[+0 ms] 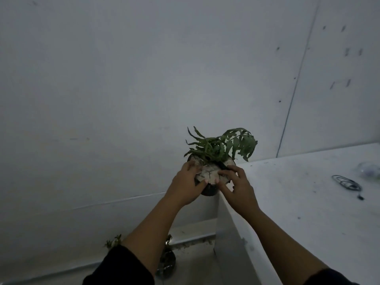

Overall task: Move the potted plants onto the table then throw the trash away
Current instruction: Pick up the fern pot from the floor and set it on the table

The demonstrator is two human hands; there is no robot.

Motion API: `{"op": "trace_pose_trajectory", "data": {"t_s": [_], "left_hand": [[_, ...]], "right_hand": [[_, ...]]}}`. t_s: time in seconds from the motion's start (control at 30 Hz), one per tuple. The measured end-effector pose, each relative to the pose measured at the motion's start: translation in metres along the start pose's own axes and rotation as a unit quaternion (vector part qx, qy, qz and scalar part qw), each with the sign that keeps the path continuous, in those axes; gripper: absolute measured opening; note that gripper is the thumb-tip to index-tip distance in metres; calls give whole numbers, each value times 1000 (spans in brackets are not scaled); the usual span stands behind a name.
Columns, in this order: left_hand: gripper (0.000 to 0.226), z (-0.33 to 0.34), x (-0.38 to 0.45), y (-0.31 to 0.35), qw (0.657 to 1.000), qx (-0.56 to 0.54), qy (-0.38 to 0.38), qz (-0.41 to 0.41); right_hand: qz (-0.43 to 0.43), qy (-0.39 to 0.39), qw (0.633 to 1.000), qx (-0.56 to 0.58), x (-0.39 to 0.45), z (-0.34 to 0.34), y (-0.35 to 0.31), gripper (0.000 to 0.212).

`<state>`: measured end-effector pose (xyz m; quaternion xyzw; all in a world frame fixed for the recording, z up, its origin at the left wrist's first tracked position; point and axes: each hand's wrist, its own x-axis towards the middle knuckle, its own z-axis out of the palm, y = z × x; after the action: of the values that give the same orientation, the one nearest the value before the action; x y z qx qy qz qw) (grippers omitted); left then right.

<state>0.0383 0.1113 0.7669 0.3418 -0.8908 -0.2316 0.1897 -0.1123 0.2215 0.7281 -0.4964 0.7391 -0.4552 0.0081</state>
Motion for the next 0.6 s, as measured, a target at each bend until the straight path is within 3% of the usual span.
{"op": "trace_pose_trajectory", "data": {"t_s": [0.2, 0.6], "left_hand": [[56, 15, 26, 68, 999, -44, -22, 4], [55, 60, 69, 112, 996, -53, -35, 63]], "right_hand": [[11, -12, 999, -35, 18, -74, 25, 29], [35, 27, 998, -53, 25, -118, 78, 27]]}}
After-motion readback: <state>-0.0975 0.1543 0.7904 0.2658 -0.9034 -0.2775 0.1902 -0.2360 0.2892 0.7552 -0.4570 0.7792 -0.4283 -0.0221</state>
